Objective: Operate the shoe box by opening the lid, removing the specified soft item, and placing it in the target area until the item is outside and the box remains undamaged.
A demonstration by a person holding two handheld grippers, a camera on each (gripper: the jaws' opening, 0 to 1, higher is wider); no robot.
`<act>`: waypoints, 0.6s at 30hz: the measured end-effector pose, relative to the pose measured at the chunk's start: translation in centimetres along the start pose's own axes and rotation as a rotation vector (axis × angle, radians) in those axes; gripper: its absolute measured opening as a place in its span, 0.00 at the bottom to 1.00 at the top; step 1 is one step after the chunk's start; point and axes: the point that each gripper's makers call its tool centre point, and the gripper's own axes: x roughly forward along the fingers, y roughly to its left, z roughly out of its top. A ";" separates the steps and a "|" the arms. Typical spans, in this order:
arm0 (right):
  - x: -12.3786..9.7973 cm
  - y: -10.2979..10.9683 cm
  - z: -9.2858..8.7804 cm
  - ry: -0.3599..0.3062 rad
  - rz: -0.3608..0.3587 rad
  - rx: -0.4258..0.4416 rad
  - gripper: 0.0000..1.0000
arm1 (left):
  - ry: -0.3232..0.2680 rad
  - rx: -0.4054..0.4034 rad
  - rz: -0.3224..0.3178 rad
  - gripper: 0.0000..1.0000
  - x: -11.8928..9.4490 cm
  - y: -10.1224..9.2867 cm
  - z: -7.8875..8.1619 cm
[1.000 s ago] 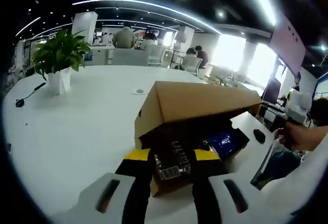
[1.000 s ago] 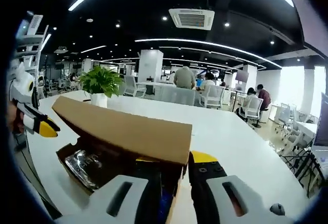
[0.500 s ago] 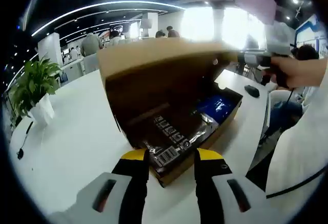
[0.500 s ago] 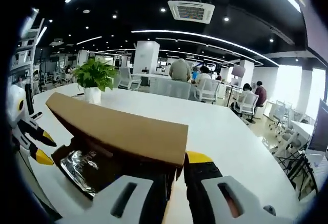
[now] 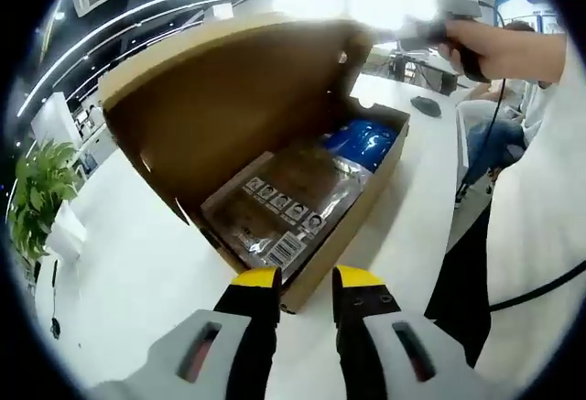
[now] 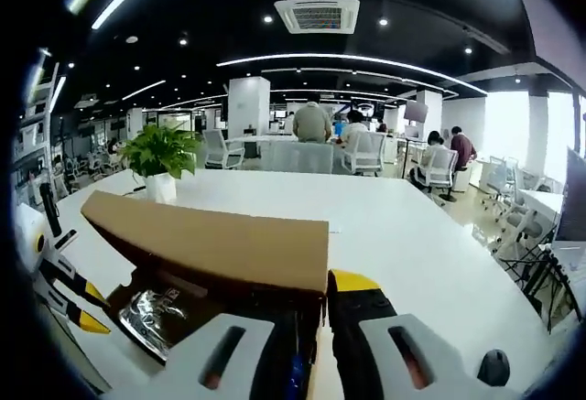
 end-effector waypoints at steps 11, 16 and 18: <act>0.4 -0.7 0.8 0.045 0.029 0.063 0.01 | 0.055 0.130 -0.066 0.17 1.8 0.9 -0.4; 0.8 -0.7 0.6 0.048 0.021 0.014 0.00 | 0.063 0.174 -0.079 0.16 2.1 0.6 -0.7; 0.8 -0.8 0.6 0.049 0.015 0.017 0.00 | 0.065 0.185 -0.093 0.15 2.3 0.2 -0.9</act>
